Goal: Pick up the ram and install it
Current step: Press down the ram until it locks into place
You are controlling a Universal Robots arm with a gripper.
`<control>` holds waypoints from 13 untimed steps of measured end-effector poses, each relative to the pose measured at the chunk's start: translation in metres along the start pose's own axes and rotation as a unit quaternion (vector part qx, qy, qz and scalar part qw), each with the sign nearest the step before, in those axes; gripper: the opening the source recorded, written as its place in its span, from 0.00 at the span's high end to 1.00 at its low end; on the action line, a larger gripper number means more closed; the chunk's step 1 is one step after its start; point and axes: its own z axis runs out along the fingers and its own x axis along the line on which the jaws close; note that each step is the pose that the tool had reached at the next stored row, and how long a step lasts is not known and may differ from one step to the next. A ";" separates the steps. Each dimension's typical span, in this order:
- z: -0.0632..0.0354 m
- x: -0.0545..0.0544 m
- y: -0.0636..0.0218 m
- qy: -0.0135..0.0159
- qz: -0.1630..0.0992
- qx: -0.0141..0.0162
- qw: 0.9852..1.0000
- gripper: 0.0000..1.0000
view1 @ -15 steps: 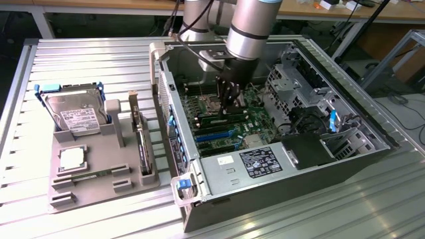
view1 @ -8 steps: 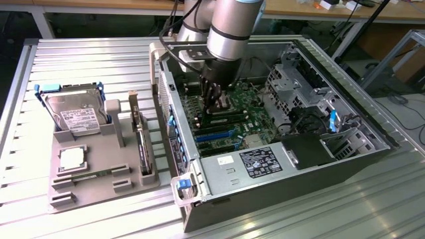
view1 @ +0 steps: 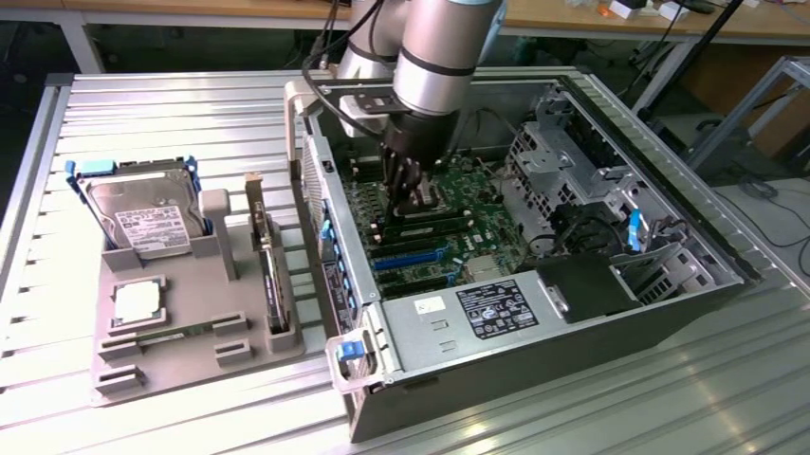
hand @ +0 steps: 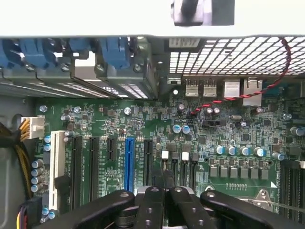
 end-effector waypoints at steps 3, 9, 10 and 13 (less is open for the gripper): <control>0.0065 -0.001 0.0007 0.000 0.000 0.001 1.000 0.89; 0.0119 -0.001 0.0008 0.000 0.000 0.002 1.000 0.89; 0.0120 -0.001 0.0009 0.000 0.000 0.002 1.000 0.89; 0.0149 -0.001 0.0013 0.000 0.000 0.003 1.000 0.89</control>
